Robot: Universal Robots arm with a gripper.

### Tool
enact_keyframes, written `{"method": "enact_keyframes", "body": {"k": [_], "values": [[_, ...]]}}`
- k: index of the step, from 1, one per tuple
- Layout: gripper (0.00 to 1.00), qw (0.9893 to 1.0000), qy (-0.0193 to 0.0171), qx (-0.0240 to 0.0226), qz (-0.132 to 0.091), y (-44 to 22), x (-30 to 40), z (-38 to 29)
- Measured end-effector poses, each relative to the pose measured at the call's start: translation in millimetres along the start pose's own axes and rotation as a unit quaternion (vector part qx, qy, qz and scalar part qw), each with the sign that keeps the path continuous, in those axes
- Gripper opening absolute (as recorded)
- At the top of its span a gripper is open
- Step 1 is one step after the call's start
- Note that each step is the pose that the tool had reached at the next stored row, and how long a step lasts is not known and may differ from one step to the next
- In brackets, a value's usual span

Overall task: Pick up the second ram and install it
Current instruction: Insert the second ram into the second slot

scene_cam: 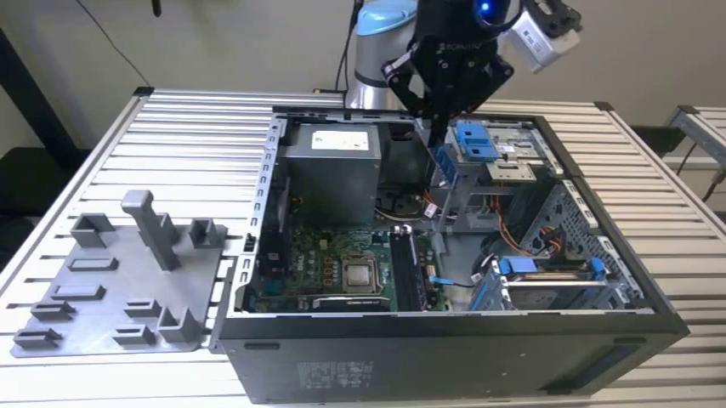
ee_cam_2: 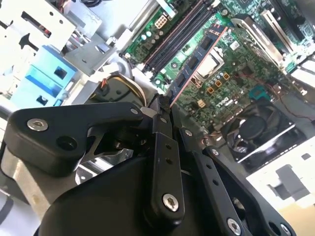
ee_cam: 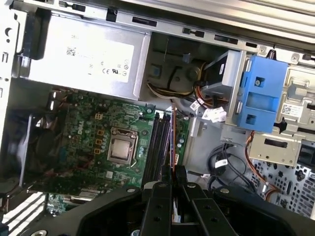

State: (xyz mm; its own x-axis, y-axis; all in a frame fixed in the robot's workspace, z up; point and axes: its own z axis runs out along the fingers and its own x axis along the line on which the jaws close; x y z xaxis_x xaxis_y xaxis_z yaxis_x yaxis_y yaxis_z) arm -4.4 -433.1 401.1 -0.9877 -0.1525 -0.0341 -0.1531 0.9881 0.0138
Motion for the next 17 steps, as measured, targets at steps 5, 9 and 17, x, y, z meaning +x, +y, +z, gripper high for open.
{"method": "enact_keyframes", "body": {"k": [5, 9, 17], "values": [[0.14, 0.9998, -0.0003, 0.0008, 0.022, -0.1, 0.0, 0.5], [0.14, 0.9994, -0.0005, 0.0012, 0.036, -0.5, -0.1, 0.8], [0.14, 0.9965, -0.0011, 0.0029, 0.084, -1.1, 0.0, 1.8]]}}
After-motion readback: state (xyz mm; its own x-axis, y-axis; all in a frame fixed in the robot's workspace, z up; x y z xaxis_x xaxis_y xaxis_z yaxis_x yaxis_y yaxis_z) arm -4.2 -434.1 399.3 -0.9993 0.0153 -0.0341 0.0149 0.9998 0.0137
